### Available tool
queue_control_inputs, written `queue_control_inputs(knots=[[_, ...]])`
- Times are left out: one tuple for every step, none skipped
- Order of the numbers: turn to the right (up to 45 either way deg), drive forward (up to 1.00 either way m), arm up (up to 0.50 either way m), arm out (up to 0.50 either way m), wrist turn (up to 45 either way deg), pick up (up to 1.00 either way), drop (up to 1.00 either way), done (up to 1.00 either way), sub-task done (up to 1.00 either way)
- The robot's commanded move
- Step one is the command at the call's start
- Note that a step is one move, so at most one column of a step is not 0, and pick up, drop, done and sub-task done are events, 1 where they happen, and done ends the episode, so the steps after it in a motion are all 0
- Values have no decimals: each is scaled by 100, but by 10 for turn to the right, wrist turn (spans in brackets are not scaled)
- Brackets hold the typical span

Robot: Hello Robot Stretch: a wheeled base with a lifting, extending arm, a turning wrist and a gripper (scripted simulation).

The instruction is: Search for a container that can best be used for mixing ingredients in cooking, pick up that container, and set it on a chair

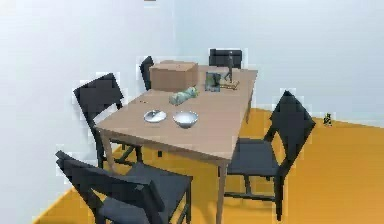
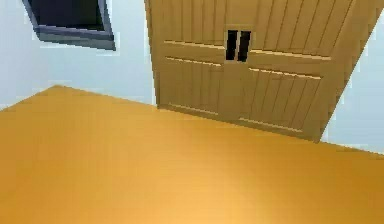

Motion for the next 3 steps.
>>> queue_control_inputs(knots=[[-450, 0, 0, 0, 0, 0, 0, 0, 0], [-420, 0, 0, 0, 0, 0, 0, 0, 0], [450, 0, 0, 0, 0, 0, 0, 0, 0]])
